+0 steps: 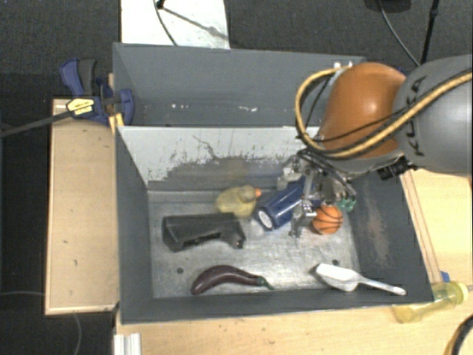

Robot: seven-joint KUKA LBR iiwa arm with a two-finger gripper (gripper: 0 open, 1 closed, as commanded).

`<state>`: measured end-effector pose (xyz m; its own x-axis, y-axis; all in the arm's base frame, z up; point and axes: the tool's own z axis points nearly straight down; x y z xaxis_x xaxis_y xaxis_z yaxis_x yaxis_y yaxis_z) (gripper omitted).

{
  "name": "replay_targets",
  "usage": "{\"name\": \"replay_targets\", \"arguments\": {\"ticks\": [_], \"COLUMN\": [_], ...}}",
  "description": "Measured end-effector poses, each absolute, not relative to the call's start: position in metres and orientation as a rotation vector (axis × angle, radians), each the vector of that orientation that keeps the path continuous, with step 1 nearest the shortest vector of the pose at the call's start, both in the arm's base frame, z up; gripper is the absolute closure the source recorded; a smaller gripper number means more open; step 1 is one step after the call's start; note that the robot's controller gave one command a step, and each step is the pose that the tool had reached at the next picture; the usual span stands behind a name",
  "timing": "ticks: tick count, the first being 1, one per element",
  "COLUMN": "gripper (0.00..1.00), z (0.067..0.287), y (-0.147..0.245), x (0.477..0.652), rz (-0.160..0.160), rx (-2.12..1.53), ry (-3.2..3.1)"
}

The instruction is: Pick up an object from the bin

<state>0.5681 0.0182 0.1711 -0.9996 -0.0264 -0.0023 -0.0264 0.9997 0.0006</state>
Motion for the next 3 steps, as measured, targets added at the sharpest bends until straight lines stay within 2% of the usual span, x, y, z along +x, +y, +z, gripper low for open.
{"name": "replay_targets", "arguments": {"ticks": [1, 2, 3], "gripper": [1.00, 1.00, 1.00], "z": [0.085, 0.084, 0.202], "y": [0.004, 0.004, 0.022], "x": [0.576, 0.576, 0.574], "rz": [0.012, 0.012, 0.001], "rx": [-0.071, -0.070, -0.242], "ry": [3.157, 3.156, 3.130]}}
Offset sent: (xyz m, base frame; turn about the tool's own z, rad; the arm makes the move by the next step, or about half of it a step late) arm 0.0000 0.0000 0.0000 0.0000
